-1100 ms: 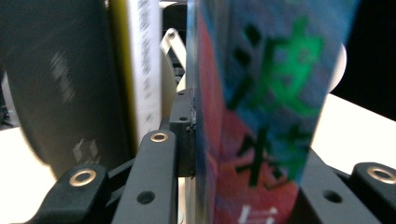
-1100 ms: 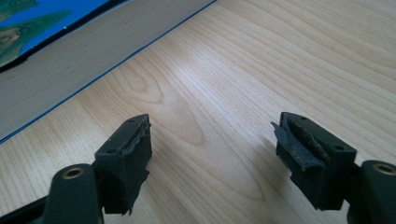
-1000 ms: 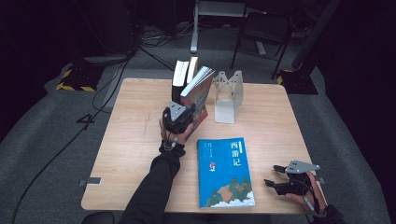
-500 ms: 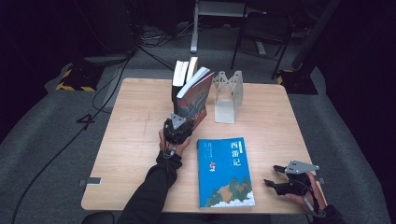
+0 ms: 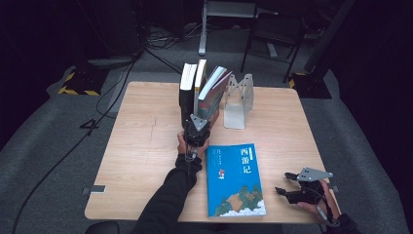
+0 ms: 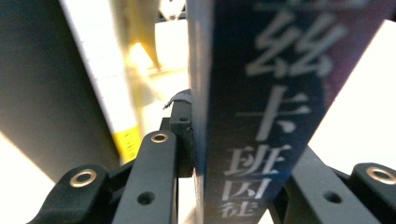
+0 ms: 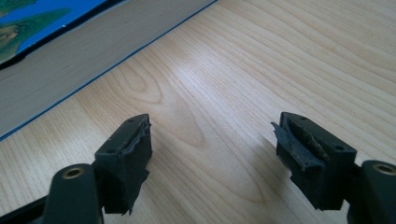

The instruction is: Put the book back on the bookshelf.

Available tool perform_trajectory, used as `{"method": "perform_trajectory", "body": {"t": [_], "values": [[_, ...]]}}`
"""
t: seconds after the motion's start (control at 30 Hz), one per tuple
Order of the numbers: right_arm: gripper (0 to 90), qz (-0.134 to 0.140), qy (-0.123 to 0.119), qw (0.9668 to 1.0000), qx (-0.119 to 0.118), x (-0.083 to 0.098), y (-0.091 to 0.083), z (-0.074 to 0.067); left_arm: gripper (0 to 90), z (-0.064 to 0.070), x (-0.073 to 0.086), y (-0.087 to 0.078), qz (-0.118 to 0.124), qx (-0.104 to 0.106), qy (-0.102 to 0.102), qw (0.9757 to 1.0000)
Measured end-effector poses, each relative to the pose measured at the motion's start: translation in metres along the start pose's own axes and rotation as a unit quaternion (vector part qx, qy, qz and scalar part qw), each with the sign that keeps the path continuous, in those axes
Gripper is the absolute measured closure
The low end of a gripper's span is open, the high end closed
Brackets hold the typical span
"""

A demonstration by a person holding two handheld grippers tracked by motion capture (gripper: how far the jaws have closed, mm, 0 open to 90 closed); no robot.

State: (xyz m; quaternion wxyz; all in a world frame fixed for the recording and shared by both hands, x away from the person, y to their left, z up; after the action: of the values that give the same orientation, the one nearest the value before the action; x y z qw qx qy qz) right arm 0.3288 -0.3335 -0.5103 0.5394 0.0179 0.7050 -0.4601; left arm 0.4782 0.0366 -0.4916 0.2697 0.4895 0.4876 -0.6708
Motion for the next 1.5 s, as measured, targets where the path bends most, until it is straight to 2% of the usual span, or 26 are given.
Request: {"method": "perform_trajectory", "body": {"t": [0.1,0.33,0.37,0.47,0.67,0.77,0.93,1.03,1.2,1.5], "values": [[26.4,0.0,0.0,1.0,-0.001,0.0,0.0,0.0,73.1,0.006,-0.004,0.01,-0.002,-0.006,0.01,0.9999],[26.4,0.001,0.0,1.0,-0.001,0.0,0.0,0.0,73.2,0.007,-0.015,0.026,-0.01,-0.023,0.002,0.9997],[26.4,0.001,0.0,1.0,-0.001,0.0,0.0,0.0,73.2,0.006,-0.017,0.029,-0.015,-0.031,0.004,0.9994],[26.4,0.001,0.0,1.0,-0.002,0.0,0.0,0.001,73.1,0.004,-0.02,0.033,-0.019,-0.034,0.004,0.9992],[26.5,0.001,0.0,1.0,-0.002,0.0,0.001,0.001,72.3,-0.006,-0.024,0.041,-0.024,-0.041,-0.009,0.9988],[26.4,0.002,0.001,1.0,-0.001,0.0,0.001,0.001,70.9,-0.01,-0.027,0.043,-0.031,-0.046,-0.015,0.9984],[26.6,0.002,0.002,1.0,-0.002,-0.001,0.001,0.001,69.7,-0.007,-0.028,0.044,-0.03,-0.05,-0.004,0.9983],[26.5,0.001,0.0,1.0,-0.001,-0.001,0.001,0.001,69.1,-0.007,-0.027,0.044,-0.031,-0.051,-0.006,0.9982],[26.5,0.001,0.0,1.0,-0.001,-0.001,0.001,0.001,65.1,-0.007,-0.024,0.042,-0.04,-0.042,-0.008,0.9983],[26.5,0.001,0.0,1.0,0.0,-0.001,0.001,0.001,63.4,-0.006,-0.022,0.038,-0.05,-0.038,0.009,0.998]]}}
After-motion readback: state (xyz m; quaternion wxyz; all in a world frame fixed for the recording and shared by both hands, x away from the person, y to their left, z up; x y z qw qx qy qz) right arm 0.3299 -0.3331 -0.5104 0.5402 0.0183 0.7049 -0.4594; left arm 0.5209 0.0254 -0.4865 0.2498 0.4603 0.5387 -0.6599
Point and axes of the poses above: each handheld gripper's, and its own axes: y roughly forward along the jaws, x roughly out of its underside, z roughly to its right, the point moved 1 cm from there along y, roughly forward along the jaws, and after that the axes turned 3 degrees about z, right-handed, at the moved point
